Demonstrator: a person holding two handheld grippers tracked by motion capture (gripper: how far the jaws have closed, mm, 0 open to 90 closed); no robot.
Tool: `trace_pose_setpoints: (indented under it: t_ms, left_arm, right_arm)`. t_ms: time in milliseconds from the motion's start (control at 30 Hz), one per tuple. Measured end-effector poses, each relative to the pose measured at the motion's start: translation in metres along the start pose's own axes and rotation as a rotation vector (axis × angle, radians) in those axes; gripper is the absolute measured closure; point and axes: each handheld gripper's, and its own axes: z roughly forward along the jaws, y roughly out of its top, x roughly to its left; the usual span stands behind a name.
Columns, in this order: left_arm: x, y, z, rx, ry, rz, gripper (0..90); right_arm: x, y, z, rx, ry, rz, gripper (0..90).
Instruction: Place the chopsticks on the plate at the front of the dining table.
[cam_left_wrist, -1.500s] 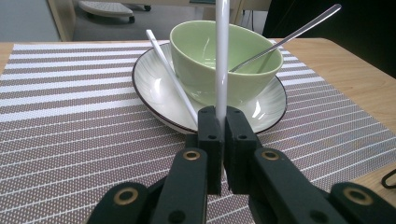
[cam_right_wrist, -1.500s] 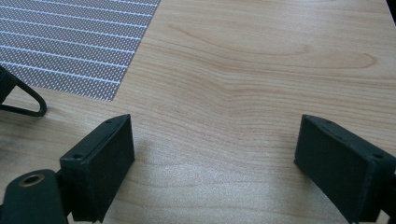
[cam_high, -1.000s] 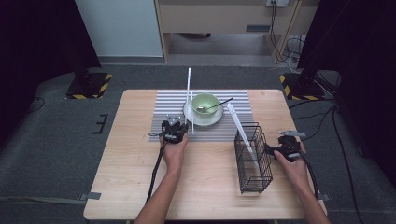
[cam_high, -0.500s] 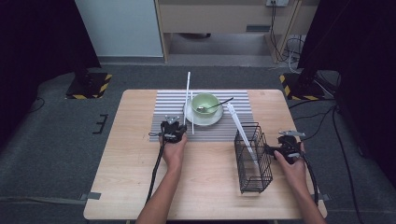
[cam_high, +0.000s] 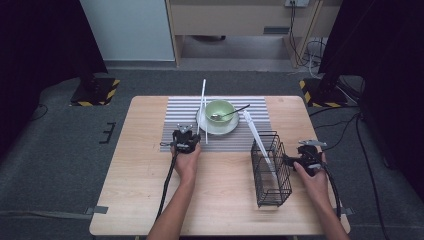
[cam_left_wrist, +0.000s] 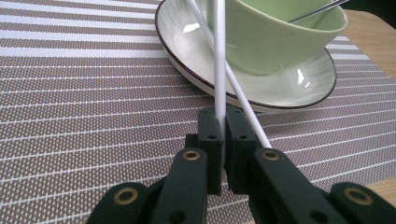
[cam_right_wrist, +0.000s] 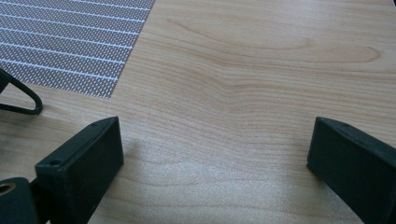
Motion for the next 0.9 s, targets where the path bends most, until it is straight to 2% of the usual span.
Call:
trace_pose_setpoints:
  t_ms: [367,900]
  left_arm:
    - [0.003,-0.003,0.003,0.004,0.001,-0.034,86.1]
    - [0.010,-0.007,0.005,0.020,0.011,-0.056,86.1]
  right_arm:
    - [0.000,0.000,0.000,0.000,-0.001,-0.001,3.6]
    - [0.000,0.000,0.000,0.000,-0.001,0.000,3.5]
